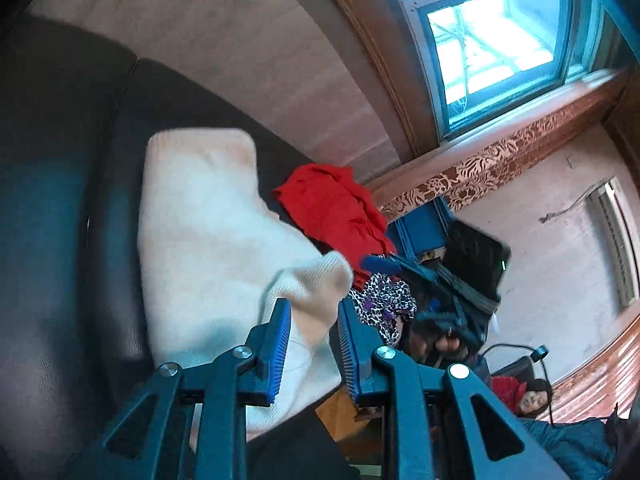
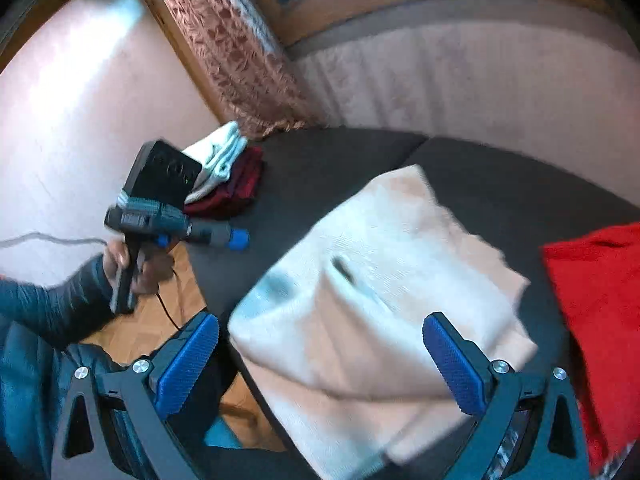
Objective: Fold clothes
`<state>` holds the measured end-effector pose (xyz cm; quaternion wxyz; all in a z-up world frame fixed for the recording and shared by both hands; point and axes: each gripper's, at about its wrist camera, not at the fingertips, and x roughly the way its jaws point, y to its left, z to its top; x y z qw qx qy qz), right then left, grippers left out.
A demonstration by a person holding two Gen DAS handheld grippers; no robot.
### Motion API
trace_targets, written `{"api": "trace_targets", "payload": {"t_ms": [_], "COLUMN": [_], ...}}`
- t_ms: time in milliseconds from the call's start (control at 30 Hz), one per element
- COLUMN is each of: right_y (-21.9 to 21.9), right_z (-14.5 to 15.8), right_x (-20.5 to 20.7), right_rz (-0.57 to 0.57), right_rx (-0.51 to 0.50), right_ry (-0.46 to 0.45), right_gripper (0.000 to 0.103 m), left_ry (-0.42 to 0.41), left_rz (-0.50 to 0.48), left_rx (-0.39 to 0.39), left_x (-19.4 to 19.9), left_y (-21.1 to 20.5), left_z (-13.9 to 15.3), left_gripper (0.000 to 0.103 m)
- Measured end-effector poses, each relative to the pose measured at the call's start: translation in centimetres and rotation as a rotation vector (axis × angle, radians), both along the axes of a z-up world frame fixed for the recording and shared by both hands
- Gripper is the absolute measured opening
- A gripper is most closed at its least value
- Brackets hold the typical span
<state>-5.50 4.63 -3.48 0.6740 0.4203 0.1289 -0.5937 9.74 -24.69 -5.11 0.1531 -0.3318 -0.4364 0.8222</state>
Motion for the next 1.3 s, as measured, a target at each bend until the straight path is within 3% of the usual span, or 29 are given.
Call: {"api": "trace_targets", "payload": {"t_ms": [133,233,367,467,633,767,867,967,1100,1167,1233,1300], "right_y": [-3.8,-3.6,1.1,5.2,9.2,9.1,7.3,6.0,6.0,6.3,6.5,6.8], "right_z": [-2.0,-3.9,-6.0,-8.2,-6.2,-4.4,-5.5,-8.1,-9.0,-9.0,-9.6,-10.3], "right_x": [0.1,0.5,1.9,2.3,2.2,2.3,2.0,1.6,1.7,1.5,1.3,0.9], "right_rz": [0.090,0.121,0.124,0.027,-0.156,-0.178,-0.184,-0.187,-0.198,-0.221,-0.250,-0.279], "right_rx": [0.131,0.224,0.312,0.344,0.198,0.084,0.127,0.208,0.191,0.186,0.192,0.195], "right_ry": [-0.071,-0.123,-0.186,-0.232,-0.230,-0.265,-0.240,-0.302,-0.364,-0.373,-0.380,-0.401], "right_gripper": [0.103,0.103,0.103,0.103,0.103,0.103,0.103,0.102,0.097,0.087,0.066,0.056], "left_ry": [-0.004,-0.012,-0.002,0.010,-0.007,0.021,0.047,0.055,0.050,0.039,0.027,0.011], "left_rz": [-0.002,-0.018,-0.074,-0.117,-0.129,-0.131,-0.187,-0.284,-0.390,-0.429,-0.468,-0.460], "left_rx": [-0.003,-0.054,-0.098,-0.085,-0.092,-0.101,-0.222,-0.379,-0.571,-0.641,-0.711,-0.772], "left_x": [0.2,0.0,-0.2,-0.2,-0.2,1.3,3.2,4.1,3.6,2.7,1.8,1.0], "left_y": [0.3,0.8,1.7,2.3,3.1,2.9,3.8,6.0,9.3,10.7,12.1,12.8], "left_z": [-1.7,-2.3,-3.1,-3.9,-4.6,-4.1,-3.0,-2.3,-2.9,-3.7,-4.4,-5.0], "left_gripper": [0.023,0.023,0.023,0.023,0.023,0.023,0.023,0.023,0.023,0.023,0.025,0.025]}}
